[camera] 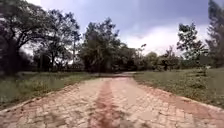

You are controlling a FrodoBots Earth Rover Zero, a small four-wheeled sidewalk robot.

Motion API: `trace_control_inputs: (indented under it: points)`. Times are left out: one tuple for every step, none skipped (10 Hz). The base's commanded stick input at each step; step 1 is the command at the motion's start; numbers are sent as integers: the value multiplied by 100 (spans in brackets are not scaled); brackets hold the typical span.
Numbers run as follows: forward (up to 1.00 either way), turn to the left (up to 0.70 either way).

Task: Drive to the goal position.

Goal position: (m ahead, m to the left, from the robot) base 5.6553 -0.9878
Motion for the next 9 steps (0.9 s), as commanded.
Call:
trace_control_inputs:
  points:
    - [70, 0]
    - [70, 0]
    - [70, 0]
    - [70, 0]
    - [70, 0]
    - [70, 0]
    - [70, 0]
    - [70, 0]
    - [70, 0]
